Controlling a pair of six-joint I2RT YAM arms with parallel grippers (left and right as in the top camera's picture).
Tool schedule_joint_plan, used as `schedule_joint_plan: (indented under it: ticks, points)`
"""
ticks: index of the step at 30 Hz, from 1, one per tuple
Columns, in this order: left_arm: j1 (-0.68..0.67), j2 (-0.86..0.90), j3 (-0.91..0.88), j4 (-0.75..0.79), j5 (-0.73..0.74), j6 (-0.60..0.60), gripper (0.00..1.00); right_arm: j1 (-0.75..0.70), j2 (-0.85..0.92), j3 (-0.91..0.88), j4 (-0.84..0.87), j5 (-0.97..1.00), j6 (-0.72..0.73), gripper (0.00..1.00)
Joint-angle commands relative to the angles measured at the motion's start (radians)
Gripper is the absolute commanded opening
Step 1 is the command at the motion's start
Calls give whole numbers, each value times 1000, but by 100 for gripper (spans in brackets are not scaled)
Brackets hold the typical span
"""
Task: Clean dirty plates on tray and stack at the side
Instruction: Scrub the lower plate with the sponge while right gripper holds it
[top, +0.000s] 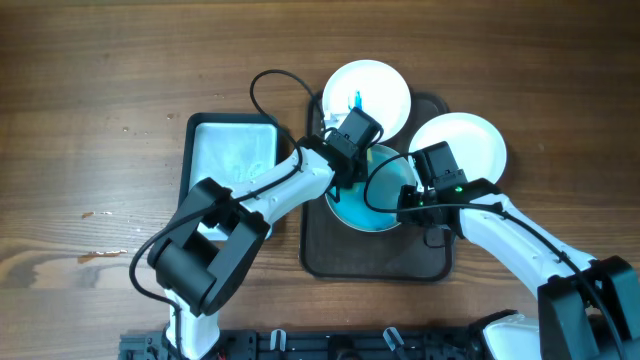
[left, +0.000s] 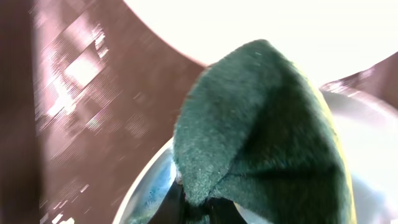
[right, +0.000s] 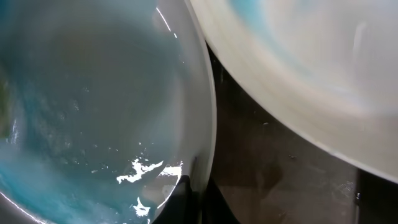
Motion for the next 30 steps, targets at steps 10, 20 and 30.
schedule_joint_plan:
  ticks: [10,20,30]
  points:
    - [-45,69,1,197,277,-129,4,3,14,-18,-34,25,-45,4]
    - [-39,82,1,5,421,-127,4,3,14,-18,-27,25,-45,4]
    - [30,35,2,-309,14,-122,4,3,14,-18,-17,25,-42,4]
